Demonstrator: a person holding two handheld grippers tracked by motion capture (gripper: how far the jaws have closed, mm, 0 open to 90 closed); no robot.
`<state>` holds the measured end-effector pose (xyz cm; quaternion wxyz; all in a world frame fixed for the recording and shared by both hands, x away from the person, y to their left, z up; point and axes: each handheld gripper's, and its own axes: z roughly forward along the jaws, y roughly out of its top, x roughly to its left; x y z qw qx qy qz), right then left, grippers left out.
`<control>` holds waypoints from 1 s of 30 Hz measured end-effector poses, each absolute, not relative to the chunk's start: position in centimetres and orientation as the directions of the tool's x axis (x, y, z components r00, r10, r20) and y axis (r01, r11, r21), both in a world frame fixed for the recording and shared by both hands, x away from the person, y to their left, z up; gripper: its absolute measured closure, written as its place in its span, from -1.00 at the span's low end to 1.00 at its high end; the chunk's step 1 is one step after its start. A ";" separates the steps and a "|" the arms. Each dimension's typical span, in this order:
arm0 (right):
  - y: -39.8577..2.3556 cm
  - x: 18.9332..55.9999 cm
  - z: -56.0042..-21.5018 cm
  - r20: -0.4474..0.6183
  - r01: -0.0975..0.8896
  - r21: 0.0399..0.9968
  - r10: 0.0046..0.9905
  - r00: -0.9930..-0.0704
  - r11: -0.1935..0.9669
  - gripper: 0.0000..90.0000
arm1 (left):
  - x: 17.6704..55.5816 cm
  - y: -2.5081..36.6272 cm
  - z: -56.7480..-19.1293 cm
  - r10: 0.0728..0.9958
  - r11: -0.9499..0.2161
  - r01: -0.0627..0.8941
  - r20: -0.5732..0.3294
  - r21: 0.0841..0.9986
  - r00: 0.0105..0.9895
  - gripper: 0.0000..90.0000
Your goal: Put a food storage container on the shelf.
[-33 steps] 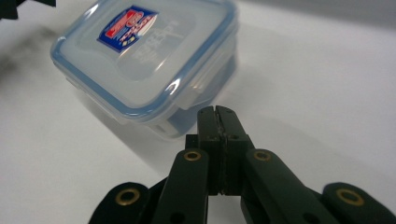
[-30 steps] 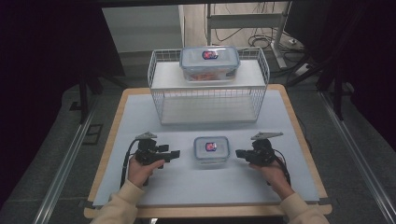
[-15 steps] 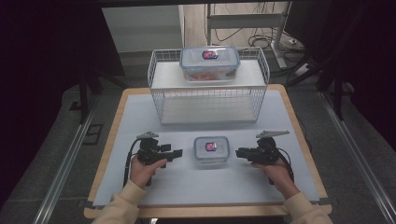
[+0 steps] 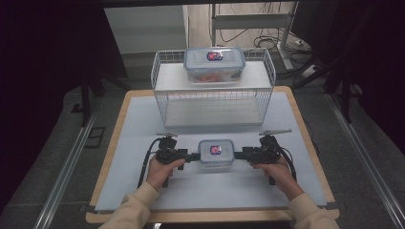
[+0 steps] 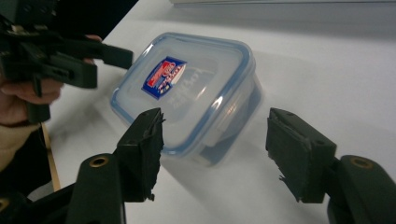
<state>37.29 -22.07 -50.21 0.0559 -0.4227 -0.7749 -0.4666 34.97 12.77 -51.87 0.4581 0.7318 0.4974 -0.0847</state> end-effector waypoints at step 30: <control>-20.4 38.3 -51.3 0.567 0.773 0.592 0.563 -0.601 0.229 0.11 | 35.2 11.4 -52.5 0.589 -0.099 0.821 -0.632 0.562 0.504 0.00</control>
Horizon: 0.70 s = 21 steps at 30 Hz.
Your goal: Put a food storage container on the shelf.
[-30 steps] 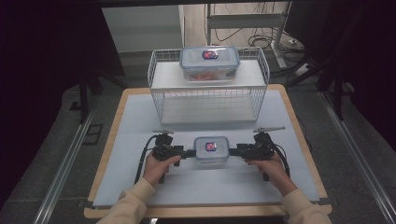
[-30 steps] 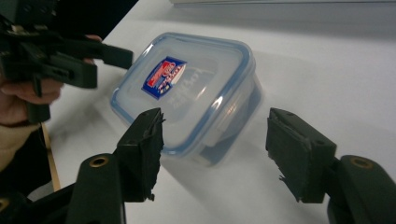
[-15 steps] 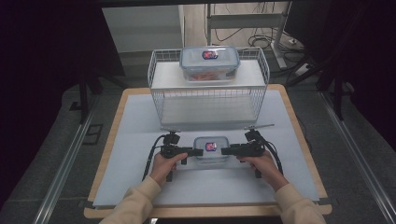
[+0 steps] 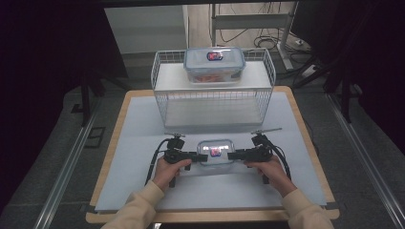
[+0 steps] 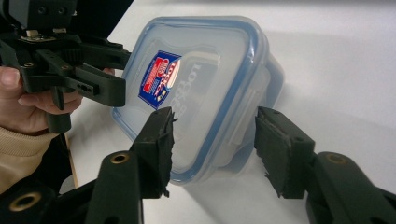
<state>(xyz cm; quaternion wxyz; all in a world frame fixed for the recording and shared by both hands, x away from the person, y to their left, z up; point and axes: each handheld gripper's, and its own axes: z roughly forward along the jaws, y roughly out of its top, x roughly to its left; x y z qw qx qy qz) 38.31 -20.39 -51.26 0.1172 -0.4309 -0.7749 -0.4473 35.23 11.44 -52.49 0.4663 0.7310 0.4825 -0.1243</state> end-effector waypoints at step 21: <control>-21.2 37.5 -50.9 0.576 0.759 0.624 0.547 -0.607 0.185 0.46 | 33.4 11.8 -52.1 0.598 -0.087 0.776 -0.590 0.625 0.542 0.22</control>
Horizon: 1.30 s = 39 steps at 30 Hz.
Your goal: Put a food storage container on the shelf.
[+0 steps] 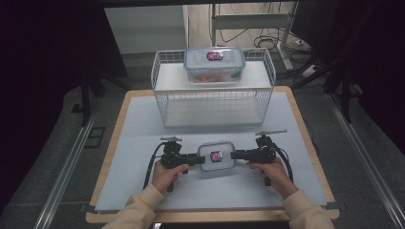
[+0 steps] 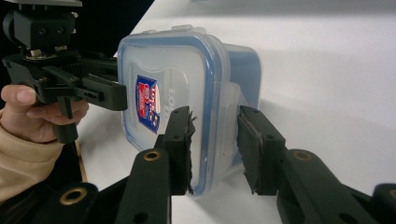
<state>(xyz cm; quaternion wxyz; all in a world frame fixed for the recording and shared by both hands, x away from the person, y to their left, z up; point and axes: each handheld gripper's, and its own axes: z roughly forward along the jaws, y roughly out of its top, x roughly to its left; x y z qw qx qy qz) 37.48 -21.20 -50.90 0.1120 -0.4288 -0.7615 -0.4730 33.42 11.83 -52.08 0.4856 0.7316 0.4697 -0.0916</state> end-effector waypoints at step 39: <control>-20.8 38.7 -51.5 0.525 0.694 0.667 0.491 -0.696 0.271 0.04 | 33.7 11.7 -52.2 0.590 -0.105 0.765 -0.579 0.635 0.562 0.24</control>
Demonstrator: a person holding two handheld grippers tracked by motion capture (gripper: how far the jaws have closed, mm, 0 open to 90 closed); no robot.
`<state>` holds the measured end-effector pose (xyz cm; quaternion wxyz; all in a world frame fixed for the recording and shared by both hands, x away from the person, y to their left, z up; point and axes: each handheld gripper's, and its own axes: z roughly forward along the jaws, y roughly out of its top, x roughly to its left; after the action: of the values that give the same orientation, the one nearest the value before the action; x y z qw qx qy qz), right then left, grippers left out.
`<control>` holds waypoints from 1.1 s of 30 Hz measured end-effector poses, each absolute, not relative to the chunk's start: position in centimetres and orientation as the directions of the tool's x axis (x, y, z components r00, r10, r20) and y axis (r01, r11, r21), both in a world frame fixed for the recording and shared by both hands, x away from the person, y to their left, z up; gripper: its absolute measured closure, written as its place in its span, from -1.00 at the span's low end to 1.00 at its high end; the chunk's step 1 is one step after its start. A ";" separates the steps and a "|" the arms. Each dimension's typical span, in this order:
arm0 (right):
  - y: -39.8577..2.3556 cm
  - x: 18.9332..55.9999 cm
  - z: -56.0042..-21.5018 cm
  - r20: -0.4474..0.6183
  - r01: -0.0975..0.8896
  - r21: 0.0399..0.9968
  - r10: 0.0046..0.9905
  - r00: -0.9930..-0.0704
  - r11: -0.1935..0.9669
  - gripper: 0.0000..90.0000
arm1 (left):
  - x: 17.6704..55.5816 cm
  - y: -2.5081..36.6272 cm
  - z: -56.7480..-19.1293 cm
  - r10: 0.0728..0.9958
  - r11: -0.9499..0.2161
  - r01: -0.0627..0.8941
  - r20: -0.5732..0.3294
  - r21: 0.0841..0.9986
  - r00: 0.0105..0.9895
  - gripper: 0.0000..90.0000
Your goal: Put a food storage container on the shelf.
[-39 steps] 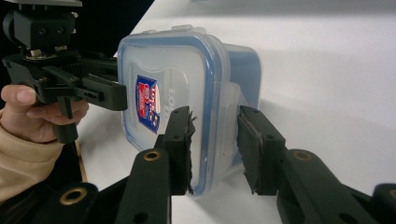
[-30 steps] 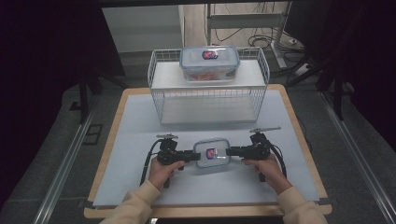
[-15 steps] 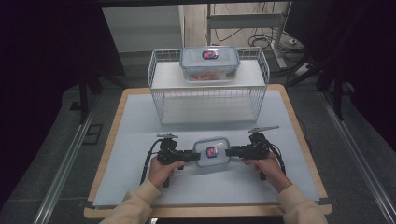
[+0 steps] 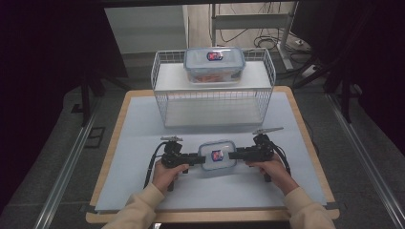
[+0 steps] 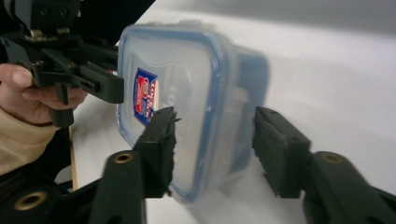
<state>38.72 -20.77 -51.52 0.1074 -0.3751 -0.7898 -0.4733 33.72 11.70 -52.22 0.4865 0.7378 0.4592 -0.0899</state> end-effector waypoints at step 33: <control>-20.9 37.3 -48.9 0.536 0.692 0.689 0.492 -0.686 0.215 0.17 | 33.1 11.9 -50.0 0.588 -0.096 0.721 -0.545 0.686 0.598 0.20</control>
<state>37.26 -20.89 -48.88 0.1010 -0.3829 -0.7729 -0.4959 33.06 11.86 -49.99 0.5048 0.7375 0.4438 -0.0655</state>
